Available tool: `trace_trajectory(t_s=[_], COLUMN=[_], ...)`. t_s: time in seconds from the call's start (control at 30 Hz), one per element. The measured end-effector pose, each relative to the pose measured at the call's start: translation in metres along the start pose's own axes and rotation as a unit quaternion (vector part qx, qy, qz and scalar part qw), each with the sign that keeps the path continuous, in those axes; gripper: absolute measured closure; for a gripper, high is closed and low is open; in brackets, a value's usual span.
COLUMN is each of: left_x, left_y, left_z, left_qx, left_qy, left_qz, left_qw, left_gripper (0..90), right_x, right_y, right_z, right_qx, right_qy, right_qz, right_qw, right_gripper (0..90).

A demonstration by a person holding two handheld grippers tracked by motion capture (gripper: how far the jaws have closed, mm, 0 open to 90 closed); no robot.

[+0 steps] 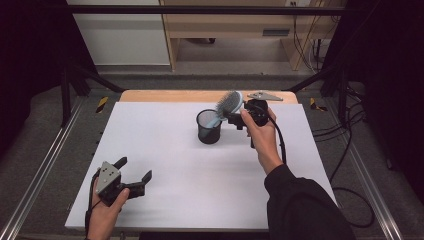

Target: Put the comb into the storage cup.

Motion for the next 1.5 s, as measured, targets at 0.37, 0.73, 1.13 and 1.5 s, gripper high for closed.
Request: trace_trajectory(t_s=[0.37, 0.73, 1.13, 1.5], left_x=[0.000, 0.000, -0.001, -0.002], left_y=[0.000, 0.000, 0.000, 0.000], left_z=[0.000, 0.001, 0.002, 0.002], left_qx=[-0.001, 0.002, 0.001, -0.001], left_qy=[0.000, -0.001, -0.002, -0.001], left_qz=[0.000, 0.001, -0.001, -0.006], left_qw=[1.0000, 1.0000, 1.0000, 1.0000], left_gripper=[2.4, 2.4, 2.4, 2.4], right_x=[-0.008, -0.023, -0.038, -0.056], right_y=[-0.001, -0.010, -0.019, -0.031], right_z=[0.002, 0.004, 0.006, 0.007], right_qx=[-0.019, -0.028, -0.052, -0.066], right_qy=[0.000, -0.002, 0.017, 0.028], right_qz=[0.001, -0.019, -0.050, -0.096], right_qw=[0.9998, 0.9994, 0.9972, 0.9928], right_gripper=[7.8, 7.9, 5.7, 4.2])
Point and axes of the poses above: each handheld gripper's, and its own axes: x roughly forward along the jaws, y roughly out of its underside, z roughly to its left, the point moved 6 cm from there along x, roughly forward along the jaws, and after that the axes turned 9 degrees about -z, right-handed, at the moved point
